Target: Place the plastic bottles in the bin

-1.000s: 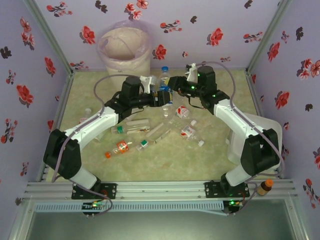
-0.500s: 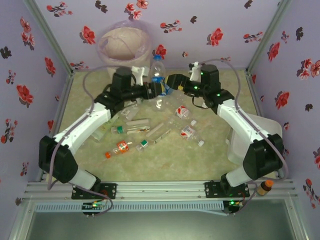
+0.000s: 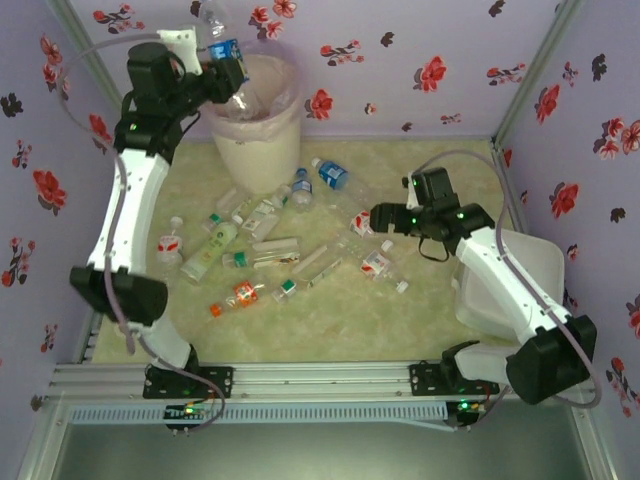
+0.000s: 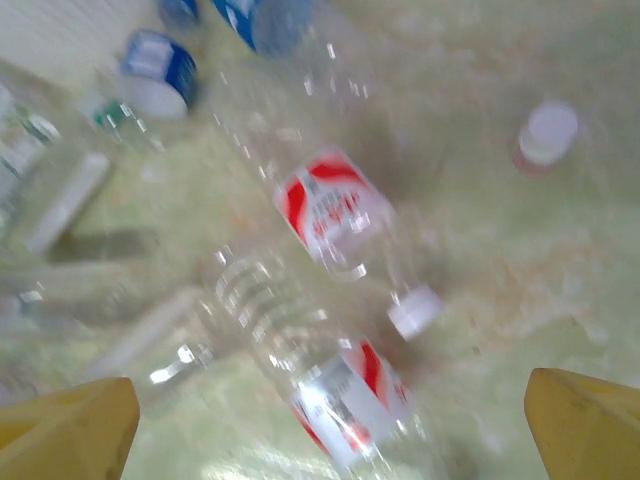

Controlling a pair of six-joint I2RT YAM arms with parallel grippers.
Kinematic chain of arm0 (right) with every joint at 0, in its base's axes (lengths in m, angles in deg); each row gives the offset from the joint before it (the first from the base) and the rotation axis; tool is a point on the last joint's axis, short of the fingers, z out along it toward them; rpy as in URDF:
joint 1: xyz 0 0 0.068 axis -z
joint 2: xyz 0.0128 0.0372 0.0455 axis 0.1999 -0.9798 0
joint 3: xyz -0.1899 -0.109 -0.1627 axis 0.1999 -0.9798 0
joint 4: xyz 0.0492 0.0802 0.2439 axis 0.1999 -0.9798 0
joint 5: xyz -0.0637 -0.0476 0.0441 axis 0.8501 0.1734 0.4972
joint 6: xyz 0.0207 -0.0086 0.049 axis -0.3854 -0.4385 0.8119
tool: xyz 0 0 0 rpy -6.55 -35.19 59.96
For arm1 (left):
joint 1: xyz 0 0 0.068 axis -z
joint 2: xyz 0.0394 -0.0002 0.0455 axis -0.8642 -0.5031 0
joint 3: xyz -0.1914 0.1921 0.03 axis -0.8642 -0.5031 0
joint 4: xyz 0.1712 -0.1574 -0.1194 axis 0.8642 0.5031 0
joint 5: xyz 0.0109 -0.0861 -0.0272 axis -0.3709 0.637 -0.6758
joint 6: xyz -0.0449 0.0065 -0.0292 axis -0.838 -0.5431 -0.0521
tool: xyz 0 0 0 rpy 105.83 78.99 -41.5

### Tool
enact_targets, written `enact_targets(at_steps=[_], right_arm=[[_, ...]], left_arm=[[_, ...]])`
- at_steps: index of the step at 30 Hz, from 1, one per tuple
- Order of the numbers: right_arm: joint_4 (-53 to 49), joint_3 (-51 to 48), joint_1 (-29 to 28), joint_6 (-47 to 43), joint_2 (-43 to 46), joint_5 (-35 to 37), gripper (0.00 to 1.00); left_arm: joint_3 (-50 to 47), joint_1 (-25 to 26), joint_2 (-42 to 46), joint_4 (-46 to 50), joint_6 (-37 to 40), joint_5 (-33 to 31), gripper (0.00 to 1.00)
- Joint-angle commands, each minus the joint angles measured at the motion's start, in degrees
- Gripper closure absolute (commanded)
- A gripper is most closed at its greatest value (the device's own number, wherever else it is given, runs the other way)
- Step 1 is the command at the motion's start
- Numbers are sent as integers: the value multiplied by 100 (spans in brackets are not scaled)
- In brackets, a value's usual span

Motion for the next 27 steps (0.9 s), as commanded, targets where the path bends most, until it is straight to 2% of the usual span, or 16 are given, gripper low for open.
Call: enact_targets(at_steps=[1, 4, 7, 15, 17, 19, 22, 27], right_arm=[[-225, -345, -41, -241, 302, -275, 1], [-44, -710, -49, -75, 502, -444, 1], [-6, -1058, -114, -99, 694, -310, 1], [-277, -1135, -373, -705, 591, 278, 5], [-486, -1034, -414, -756, 326, 365, 6], [-702, -916, -437, -736, -46, 407, 6], [-548, -880, -533, -758, -377, 446, 5], [-86, -897, -562, -764, -858, 333, 5]], left_arm=[[1120, -117, -992, 568, 692, -584, 60], [2351, -147, -1860, 892, 671, -717, 61], [2997, -147, -2431, 1070, 696, -750, 62], [2384, -77, -2758, 1296, 1044, -839, 62], [2253, -64, -2775, 1323, 1069, -838, 57], [2194, -37, -2793, 1356, 1102, -828, 49], [2207, -20, -2789, 1410, 1144, -820, 36], [2259, -17, -2651, 1423, 1113, -777, 22]])
